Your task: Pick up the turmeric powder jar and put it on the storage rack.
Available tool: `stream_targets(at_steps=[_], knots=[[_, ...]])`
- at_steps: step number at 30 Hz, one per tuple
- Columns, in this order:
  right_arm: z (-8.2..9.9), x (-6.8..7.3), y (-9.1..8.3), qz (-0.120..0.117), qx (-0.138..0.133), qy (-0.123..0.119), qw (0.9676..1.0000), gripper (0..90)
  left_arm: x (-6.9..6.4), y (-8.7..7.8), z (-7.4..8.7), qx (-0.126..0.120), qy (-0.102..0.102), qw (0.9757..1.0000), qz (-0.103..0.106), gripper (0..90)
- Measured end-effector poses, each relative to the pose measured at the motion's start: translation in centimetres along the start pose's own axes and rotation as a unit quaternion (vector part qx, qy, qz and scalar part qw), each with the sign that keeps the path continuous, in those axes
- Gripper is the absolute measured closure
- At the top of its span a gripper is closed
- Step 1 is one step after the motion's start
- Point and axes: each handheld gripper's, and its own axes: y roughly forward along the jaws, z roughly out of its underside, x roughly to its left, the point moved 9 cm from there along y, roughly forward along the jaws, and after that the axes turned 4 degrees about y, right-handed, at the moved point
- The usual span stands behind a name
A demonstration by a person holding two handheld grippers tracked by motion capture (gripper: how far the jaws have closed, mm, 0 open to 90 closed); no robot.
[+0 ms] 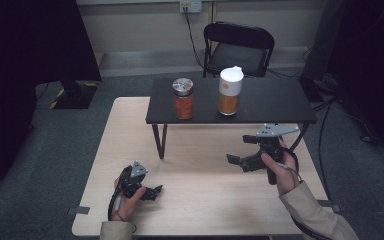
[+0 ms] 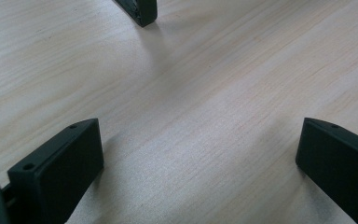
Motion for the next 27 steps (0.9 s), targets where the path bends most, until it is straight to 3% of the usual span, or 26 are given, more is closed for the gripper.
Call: stream_targets(at_steps=[27], knots=[[2.6, -1.0, -0.2, -0.001, 0.001, 0.010, 1.0000, 0.0, 0.0, 0.0, 0.0, 0.000, 0.000, 1.0000, 0.000, 0.0]])
